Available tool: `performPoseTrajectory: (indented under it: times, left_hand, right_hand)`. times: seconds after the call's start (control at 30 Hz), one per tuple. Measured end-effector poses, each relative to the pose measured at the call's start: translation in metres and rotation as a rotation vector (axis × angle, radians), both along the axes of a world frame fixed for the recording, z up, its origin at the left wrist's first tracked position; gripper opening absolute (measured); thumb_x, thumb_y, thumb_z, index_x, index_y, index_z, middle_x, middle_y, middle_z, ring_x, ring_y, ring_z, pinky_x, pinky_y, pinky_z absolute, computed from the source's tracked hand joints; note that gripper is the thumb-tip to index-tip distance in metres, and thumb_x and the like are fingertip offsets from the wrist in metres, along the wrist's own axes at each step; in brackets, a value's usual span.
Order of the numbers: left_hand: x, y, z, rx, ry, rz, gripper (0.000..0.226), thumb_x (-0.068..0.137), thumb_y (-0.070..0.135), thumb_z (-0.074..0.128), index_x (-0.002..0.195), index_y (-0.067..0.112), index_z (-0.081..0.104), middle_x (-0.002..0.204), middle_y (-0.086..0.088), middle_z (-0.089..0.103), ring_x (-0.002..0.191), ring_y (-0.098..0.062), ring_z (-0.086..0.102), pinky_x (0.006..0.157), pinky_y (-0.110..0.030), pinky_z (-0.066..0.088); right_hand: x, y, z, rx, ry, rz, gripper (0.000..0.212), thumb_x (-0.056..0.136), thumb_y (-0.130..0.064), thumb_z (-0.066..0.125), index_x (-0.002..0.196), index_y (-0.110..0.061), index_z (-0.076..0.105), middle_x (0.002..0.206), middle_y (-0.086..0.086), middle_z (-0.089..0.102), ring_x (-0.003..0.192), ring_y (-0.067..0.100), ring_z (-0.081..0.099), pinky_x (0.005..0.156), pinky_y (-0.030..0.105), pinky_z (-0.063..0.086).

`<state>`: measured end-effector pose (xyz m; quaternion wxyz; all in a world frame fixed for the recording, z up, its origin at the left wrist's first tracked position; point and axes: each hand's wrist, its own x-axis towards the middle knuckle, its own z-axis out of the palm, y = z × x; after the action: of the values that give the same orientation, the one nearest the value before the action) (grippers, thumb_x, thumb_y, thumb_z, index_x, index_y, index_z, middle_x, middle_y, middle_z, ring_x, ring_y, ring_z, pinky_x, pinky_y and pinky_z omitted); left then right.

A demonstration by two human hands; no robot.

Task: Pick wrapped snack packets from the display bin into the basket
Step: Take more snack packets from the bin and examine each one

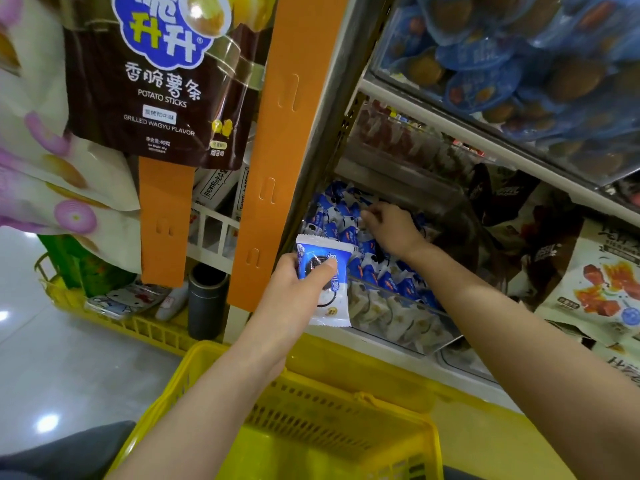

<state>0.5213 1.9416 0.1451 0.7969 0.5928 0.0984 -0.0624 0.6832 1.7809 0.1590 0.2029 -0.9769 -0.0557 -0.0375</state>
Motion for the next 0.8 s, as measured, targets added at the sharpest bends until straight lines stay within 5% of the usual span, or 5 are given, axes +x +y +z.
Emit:
performPoseTrajectory:
  times: [0.17,0.3,0.47,0.63,0.8]
  left_hand:
    - [-0.009,-0.003,-0.002,0.026,-0.075,-0.039,0.023,0.092,0.033,0.053,0.115,0.029,0.051,0.096,0.010,0.066,0.070,0.013,0.062,0.045,-0.002,0.041]
    - [-0.021,-0.005,-0.009,0.075,-0.117,-0.101,0.031,0.090,0.036,0.054,0.121,0.032,0.051,0.106,0.010,0.067,0.086,0.005,0.064,0.062,-0.010,0.048]
    - [-0.036,-0.008,-0.019,0.189,-0.165,-0.156,0.027,0.091,0.026,0.056,0.118,0.026,0.054,0.113,0.001,0.064,0.099,-0.006,0.063,0.081,-0.022,0.051]
    - [-0.047,-0.014,-0.023,0.259,-0.241,-0.129,0.012,0.090,0.021,0.057,0.102,0.017,0.059,0.084,0.004,0.065,0.065,0.005,0.061,0.057,-0.011,0.046]
    - [-0.048,-0.017,-0.031,0.253,-0.190,-0.093,0.015,0.092,0.019,0.054,0.089,0.008,0.063,0.071,0.005,0.066,0.067,-0.003,0.065,0.054,-0.014,0.047]
  right_hand:
    - [-0.075,0.012,0.019,0.303,-0.290,0.133,0.021,0.098,-0.028,0.043,0.100,-0.019,0.061,0.088,-0.003,0.065,0.082,0.008,0.061,0.071,0.023,0.046]
    - [-0.139,0.016,0.015,0.420,-0.173,0.210,0.020,0.094,-0.034,0.047,0.101,-0.025,0.063,0.091,-0.016,0.064,0.083,-0.005,0.058,0.070,0.008,0.045]
    - [-0.176,0.011,-0.001,0.665,0.022,0.117,0.018,0.087,-0.020,0.062,0.105,-0.019,0.066,0.089,0.000,0.070,0.080,0.012,0.066,0.071,0.023,0.056]
    - [-0.190,0.003,-0.018,0.891,0.191,0.093,0.009,0.086,-0.006,0.062,0.090,-0.008,0.069,0.079,0.006,0.070,0.065,0.005,0.062,0.063,0.015,0.053]
    - [-0.197,0.000,-0.030,0.748,0.101,0.122,0.007,0.084,-0.010,0.066,0.083,-0.014,0.071,0.076,-0.001,0.070,0.067,0.006,0.061,0.066,0.024,0.052]
